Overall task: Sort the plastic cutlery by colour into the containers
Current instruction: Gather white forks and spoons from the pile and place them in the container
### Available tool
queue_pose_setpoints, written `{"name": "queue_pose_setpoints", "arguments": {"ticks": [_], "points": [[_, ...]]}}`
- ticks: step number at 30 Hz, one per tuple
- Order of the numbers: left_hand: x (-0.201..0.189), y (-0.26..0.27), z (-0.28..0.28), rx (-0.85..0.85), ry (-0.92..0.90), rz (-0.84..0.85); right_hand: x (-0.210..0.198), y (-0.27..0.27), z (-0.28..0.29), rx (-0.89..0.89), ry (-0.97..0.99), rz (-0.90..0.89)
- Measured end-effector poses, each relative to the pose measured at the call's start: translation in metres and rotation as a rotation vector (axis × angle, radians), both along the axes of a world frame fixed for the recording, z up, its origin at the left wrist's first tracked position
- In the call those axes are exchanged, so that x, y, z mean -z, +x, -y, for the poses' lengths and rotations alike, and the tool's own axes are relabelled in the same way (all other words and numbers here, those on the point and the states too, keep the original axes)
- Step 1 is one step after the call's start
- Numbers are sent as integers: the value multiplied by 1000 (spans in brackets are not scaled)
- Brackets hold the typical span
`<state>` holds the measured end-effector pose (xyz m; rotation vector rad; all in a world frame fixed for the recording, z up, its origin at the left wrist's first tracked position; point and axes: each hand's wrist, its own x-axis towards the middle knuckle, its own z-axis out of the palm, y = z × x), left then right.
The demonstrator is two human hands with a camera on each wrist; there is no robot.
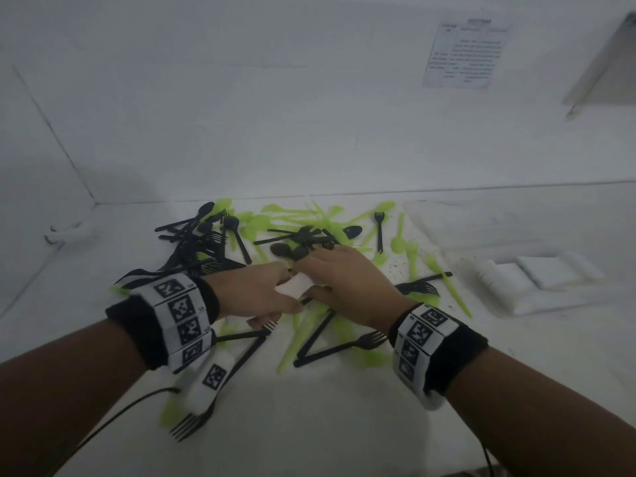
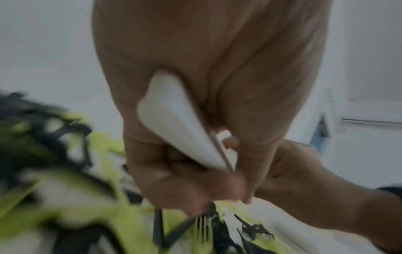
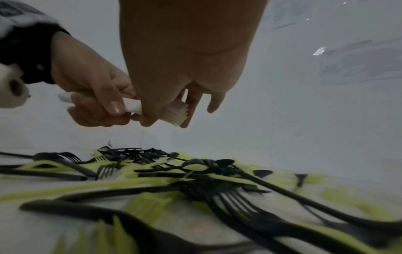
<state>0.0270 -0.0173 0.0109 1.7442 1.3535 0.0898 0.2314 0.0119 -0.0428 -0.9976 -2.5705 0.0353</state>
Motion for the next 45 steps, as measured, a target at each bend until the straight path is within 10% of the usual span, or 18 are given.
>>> {"name": "queue_pose_setpoints", "arguments": {"ticks": [5,20,32,45], "points": [[6,7,-17,280,675,-265,-13,66,9,232,-124,34],[17,242,-50,464,670,-69,-5,306,29,497,-183,3],[37,455,-61,249,623,-90,1,513,-10,561,-267,-21],[76,511,-63,-8,580,40,-3,568,-43,526,-451,62]]}}
